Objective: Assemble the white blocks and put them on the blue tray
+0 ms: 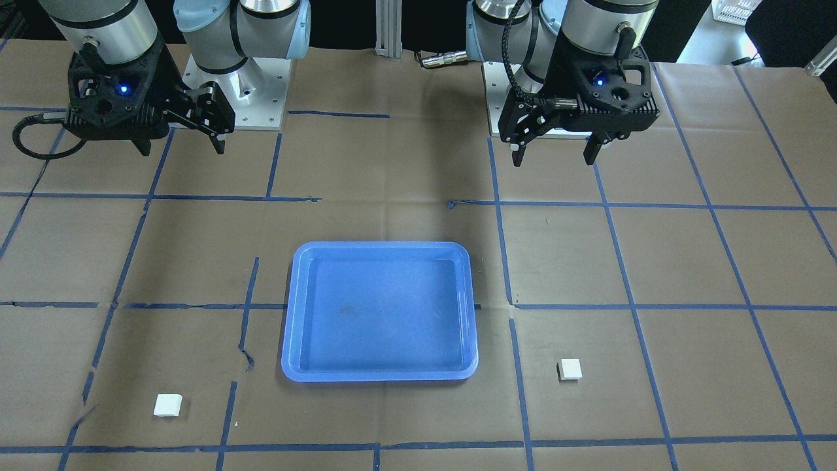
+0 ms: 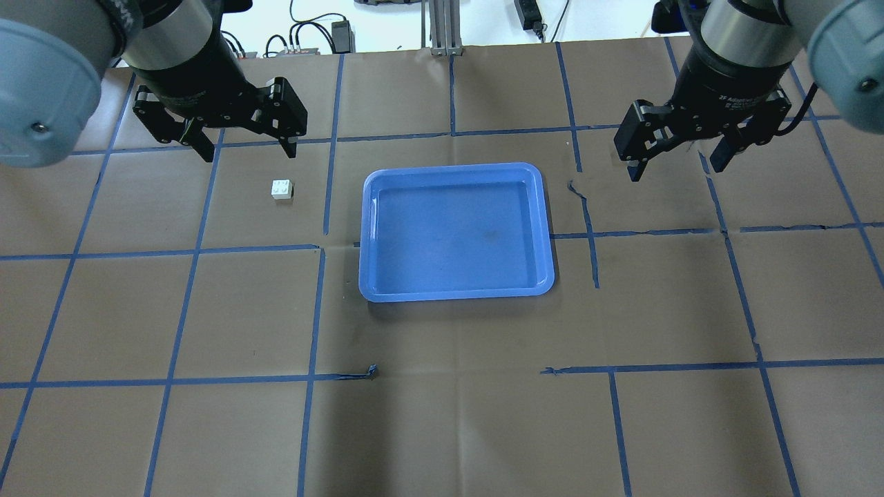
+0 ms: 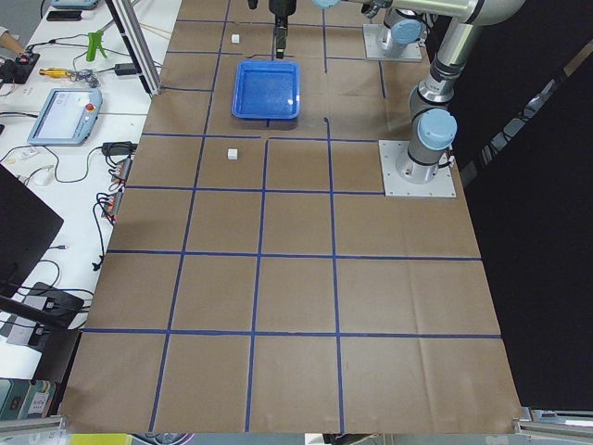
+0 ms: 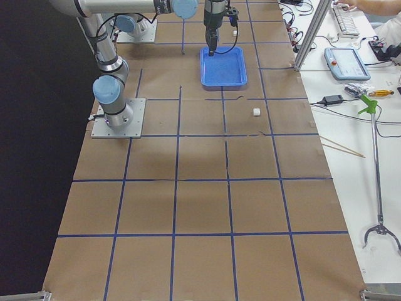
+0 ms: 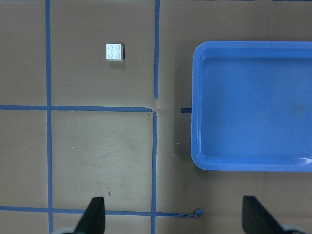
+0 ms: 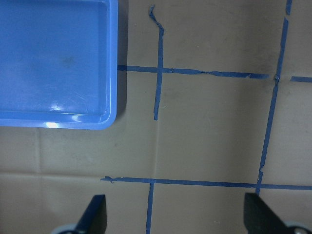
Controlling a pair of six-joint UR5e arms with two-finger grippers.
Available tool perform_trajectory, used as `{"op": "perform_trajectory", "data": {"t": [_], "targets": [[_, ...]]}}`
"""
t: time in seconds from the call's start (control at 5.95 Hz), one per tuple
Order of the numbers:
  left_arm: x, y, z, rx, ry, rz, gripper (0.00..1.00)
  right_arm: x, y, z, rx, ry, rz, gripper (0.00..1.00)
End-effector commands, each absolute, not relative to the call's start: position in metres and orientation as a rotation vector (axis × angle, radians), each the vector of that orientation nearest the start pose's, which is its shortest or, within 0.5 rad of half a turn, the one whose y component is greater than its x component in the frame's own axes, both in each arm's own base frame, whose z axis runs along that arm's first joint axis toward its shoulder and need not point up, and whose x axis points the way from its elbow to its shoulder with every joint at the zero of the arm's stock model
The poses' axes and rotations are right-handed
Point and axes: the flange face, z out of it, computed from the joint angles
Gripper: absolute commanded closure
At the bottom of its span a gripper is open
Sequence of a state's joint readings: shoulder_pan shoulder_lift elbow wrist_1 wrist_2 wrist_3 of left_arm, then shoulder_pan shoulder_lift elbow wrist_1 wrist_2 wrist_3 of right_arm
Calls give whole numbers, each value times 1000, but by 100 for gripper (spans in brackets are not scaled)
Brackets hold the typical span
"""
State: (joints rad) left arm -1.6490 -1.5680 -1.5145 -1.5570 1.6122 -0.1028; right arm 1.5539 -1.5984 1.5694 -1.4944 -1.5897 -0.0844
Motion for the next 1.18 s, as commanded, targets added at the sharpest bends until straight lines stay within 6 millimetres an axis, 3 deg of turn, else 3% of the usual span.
{"op": "perform_trajectory", "data": {"t": [0.0,0.5,0.67,0.84,1.01], "targets": [[-167,-486,519,-43,3104,-122,1,124,-477,495,-107,3153,74,0],[-168,-488,518,-43,3109,-119,1,123,-483,494,-138,3157,67,0],[-168,-488,518,-43,3109,-119,1,119,-492,497,-483,3133,-33,0],[-164,-492,521,-47,3121,-144,1,109,-505,487,-935,3043,-28,0],[-163,-499,512,-52,3108,-103,1,89,-521,471,-1281,2893,16,0]]}}
